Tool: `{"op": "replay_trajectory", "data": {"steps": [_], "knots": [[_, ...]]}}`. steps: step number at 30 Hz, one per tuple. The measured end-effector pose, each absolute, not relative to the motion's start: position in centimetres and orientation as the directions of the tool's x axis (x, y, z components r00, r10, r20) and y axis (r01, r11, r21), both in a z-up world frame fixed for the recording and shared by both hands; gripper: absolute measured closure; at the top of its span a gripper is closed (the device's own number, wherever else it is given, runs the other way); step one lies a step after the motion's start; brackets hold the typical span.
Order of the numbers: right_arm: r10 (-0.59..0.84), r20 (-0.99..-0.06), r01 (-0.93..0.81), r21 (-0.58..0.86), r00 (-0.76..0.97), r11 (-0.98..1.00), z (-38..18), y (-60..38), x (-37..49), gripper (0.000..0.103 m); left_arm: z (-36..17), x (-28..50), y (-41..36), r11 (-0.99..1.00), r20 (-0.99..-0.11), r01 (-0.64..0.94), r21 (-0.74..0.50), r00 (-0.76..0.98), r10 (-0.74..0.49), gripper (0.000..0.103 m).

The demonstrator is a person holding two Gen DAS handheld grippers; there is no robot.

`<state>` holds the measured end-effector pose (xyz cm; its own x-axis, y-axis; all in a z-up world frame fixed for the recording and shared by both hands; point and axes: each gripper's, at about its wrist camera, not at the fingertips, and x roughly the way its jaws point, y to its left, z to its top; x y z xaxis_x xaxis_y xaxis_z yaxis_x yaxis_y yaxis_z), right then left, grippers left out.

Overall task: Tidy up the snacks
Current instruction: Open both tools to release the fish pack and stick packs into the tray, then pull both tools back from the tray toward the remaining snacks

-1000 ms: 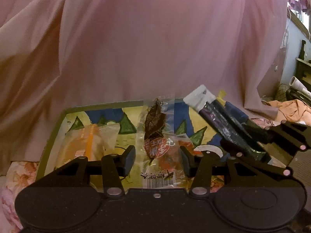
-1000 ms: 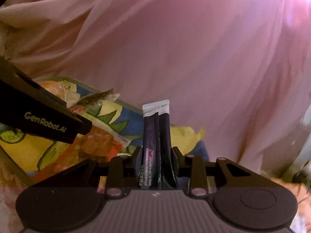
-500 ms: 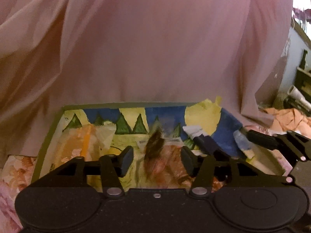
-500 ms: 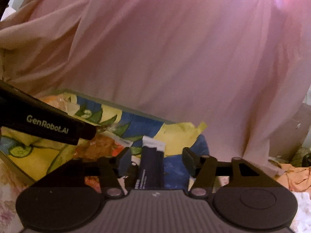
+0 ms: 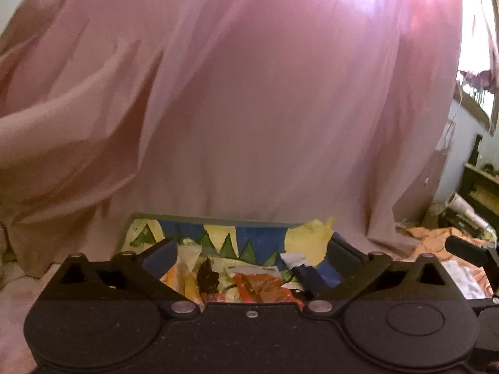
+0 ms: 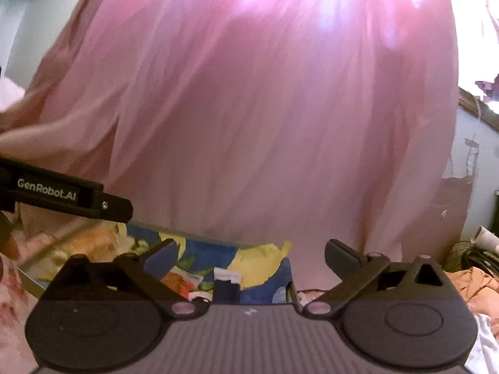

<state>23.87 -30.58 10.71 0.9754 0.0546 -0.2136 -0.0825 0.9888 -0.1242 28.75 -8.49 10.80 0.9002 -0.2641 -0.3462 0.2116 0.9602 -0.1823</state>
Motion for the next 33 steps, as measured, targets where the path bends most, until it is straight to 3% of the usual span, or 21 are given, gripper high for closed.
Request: {"op": "replay_trajectory", "data": {"steps": [15, 33], "knots": [[0.087, -0.113, -0.088, -0.002, 0.990, 0.996, 12.0, -30.5, 14.4, 0.000, 12.2, 19.2, -5.7, 0.961, -0.265, 0.211, -0.177, 0.930, -0.253, 0.001], [0.053, -0.243, -0.044, 0.043, 0.968, 0.998, 7.5, -29.5, 6.5, 0.000, 7.7, 10.9, -2.0, 0.958, -0.313, 0.214, -0.189, 0.912, -0.265, 0.001]]}}
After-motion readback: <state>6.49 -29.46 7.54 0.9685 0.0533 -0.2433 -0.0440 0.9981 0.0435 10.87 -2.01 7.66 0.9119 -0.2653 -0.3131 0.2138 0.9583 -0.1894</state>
